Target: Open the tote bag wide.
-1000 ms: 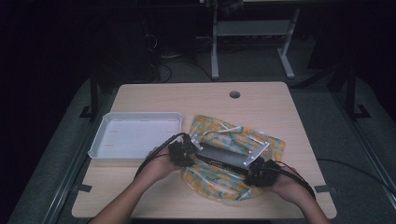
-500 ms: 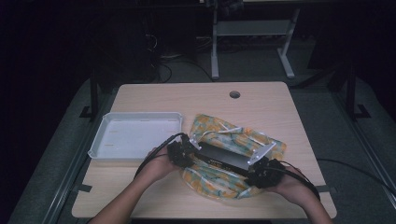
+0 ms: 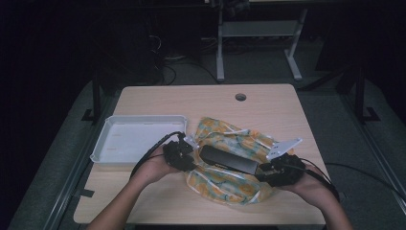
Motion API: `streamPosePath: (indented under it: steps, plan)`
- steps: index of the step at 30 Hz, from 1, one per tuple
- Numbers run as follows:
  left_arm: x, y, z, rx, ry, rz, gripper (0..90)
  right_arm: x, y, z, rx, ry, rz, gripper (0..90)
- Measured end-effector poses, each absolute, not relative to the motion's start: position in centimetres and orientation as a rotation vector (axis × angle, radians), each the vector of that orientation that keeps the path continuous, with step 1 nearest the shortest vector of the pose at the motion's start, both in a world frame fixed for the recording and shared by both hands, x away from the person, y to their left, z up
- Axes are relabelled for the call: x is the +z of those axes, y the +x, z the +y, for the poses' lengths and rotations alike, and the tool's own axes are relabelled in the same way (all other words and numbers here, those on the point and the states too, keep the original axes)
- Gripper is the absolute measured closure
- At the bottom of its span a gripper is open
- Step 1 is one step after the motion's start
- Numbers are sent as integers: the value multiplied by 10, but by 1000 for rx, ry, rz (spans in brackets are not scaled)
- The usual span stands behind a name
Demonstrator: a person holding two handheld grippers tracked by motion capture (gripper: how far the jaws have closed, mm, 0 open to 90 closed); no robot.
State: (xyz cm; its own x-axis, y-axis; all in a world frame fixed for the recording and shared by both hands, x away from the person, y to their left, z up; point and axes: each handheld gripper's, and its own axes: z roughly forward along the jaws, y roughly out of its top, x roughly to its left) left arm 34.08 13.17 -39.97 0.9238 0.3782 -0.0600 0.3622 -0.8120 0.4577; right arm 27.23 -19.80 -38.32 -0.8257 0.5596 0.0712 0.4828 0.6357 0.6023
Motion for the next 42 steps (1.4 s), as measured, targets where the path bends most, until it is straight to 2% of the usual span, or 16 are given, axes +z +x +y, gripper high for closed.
streamPosePath:
  steps: [3,5,9,13,29,38,42]
  plan:
    - [-392,340,134,41,2605,519,834,-382,277,-200,934,891,2719,738]
    - [-390,341,134,46,2610,519,898,-385,280,-199,911,903,2731,800]
    - [-385,342,134,68,2586,517,898,-397,281,-195,834,885,2783,856]
    - [-383,347,130,79,2563,529,893,-409,279,-190,796,859,2838,861]
    - [-429,370,111,173,2709,606,898,-446,276,-171,664,805,2944,893]
    - [-425,369,119,146,2655,632,898,-433,273,-177,715,797,2902,889]
    - [-417,365,125,149,2625,627,893,-423,271,-183,762,820,2865,819]
